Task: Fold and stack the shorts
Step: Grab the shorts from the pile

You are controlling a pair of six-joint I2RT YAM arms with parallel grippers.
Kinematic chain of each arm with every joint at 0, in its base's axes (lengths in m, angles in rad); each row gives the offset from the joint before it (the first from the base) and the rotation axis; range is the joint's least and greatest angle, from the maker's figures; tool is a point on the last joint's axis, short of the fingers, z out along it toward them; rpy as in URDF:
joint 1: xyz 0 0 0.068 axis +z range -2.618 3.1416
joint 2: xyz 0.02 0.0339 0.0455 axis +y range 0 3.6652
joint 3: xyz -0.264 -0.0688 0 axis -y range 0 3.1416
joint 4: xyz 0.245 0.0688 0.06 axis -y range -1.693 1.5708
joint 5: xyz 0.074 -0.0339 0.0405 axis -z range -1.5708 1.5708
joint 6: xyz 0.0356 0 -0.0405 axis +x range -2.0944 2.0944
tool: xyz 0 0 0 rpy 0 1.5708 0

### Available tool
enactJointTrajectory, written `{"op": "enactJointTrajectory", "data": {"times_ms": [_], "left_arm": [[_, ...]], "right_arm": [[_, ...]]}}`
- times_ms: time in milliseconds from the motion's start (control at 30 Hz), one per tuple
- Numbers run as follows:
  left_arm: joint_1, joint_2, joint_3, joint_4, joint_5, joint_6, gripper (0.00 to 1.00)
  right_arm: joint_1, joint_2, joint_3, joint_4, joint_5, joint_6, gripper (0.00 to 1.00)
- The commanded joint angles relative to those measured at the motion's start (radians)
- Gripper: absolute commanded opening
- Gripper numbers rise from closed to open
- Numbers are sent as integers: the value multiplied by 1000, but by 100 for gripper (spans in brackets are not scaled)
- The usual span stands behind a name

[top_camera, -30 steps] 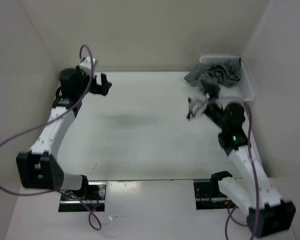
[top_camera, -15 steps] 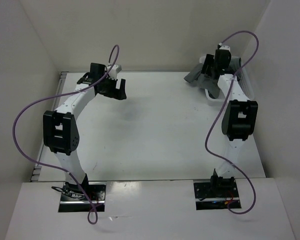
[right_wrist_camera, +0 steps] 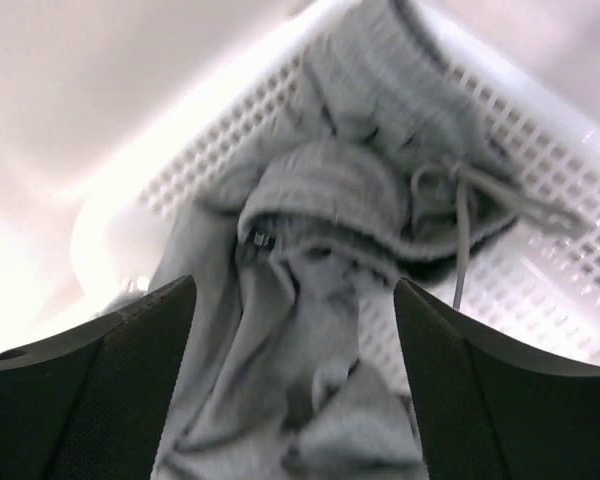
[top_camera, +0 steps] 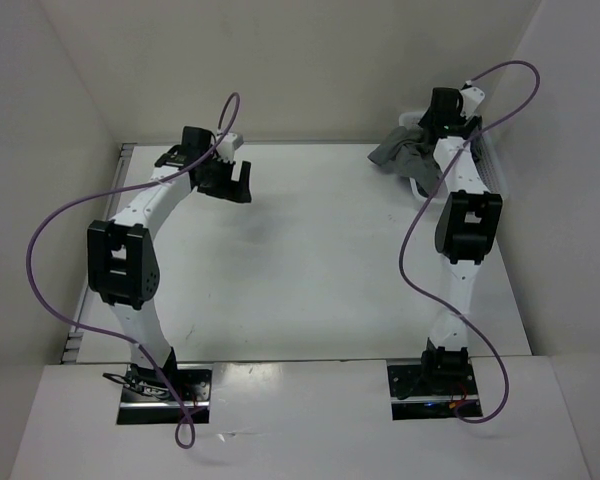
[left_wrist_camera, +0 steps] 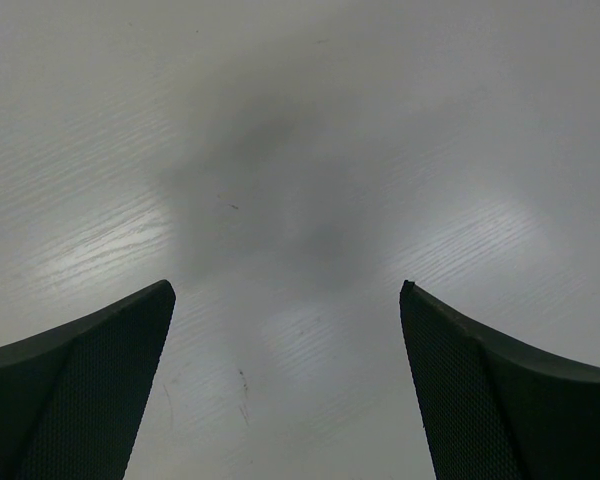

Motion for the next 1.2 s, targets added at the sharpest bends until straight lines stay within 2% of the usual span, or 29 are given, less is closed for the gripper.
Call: {"op": "enactJointTrajectory", "data": {"times_ms": [0,133,200,400,467,500,567,600,633,667,733,833,1167], "left_arm": [[-3,16,27,-11,-15,4,100],[-12,36,18,-20,-34,4,100],[-12,36,18,-31,-43,4,100],[-12,45,18,-52,-63,4,100],[-12,45,27,-52,-63,4,100],[-12,45,27,-52,-63,4,100],[-12,45,27,-52,-63,4,100],[-12,45,27,-52,-63,4,100],[-12,45,27,-52,-63,4,100],[-12,45,27,-52,-72,4,100],[-12,45,27,-52,-72,4,100],[-12,45,18,-52,-72,4,100],[-12,-16,-14,-12,-54,4,100]], "right_arm": [[-26,61,100,42,111,35,85],[-37,187,242,16,127,45,91],[-37,212,255,16,127,31,95],[-46,253,255,16,127,-11,96],[-46,262,243,28,118,-20,88],[-46,262,243,28,118,-20,75],[-55,262,232,28,104,-44,58],[-55,262,223,28,95,-44,39],[-55,262,223,28,95,-53,30],[-55,262,214,28,71,-67,14],[-55,250,214,18,39,-87,3],[-55,215,194,5,-29,-87,0],[34,48,142,-33,-35,-44,0]]}}
